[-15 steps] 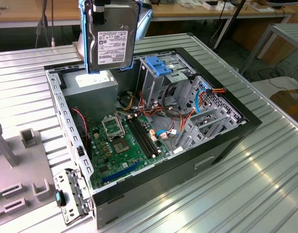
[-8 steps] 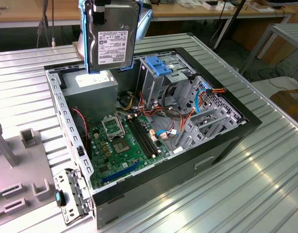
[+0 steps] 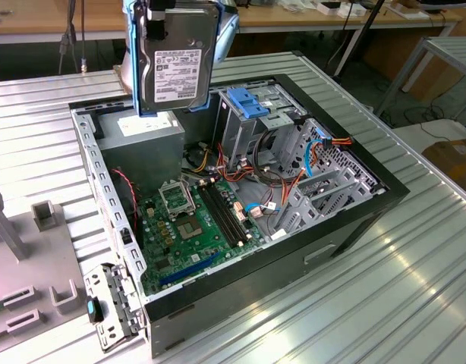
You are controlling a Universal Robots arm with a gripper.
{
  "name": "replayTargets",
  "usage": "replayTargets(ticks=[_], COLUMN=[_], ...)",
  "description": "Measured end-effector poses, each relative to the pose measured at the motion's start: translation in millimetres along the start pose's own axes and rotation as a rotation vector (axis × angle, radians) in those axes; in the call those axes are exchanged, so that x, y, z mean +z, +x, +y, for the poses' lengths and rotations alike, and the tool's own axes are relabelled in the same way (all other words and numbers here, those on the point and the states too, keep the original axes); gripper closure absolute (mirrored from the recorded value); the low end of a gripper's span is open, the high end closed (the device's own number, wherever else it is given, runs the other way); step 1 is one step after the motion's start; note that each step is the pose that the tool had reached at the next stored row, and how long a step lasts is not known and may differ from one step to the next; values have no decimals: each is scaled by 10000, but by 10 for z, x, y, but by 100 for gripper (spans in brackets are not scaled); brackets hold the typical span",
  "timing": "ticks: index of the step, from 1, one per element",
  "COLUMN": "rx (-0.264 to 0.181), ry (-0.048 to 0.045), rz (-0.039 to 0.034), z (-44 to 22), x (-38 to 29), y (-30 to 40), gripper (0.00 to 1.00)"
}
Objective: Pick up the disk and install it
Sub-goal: 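Insert the disk into the insertion slot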
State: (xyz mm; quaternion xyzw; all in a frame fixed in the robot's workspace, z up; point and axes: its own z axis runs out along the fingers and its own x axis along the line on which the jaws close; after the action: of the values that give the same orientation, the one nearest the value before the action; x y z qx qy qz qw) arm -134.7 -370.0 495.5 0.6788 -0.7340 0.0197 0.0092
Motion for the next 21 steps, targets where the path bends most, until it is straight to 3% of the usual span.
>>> replayTargets(ticks=[2,4,5,6,9,11,14,16,20,21], rx=[0,-1,-2,-4,-4,-3,-3,-4,-6,-5], ry=[1,9,14,21,26,26,26,13,-16,-23], rz=[9,87,149,286,335,334,330,324,259,253], z=[-1,-5,-6,-9,-31,-56,-89,-143,-422,-465], x=[1,10,14,21,54,78,101,123,155,158], y=[18,62,76,112,287,443,617,770,797,794], gripper=[63,63,63,63,63,63,63,63,63,63])
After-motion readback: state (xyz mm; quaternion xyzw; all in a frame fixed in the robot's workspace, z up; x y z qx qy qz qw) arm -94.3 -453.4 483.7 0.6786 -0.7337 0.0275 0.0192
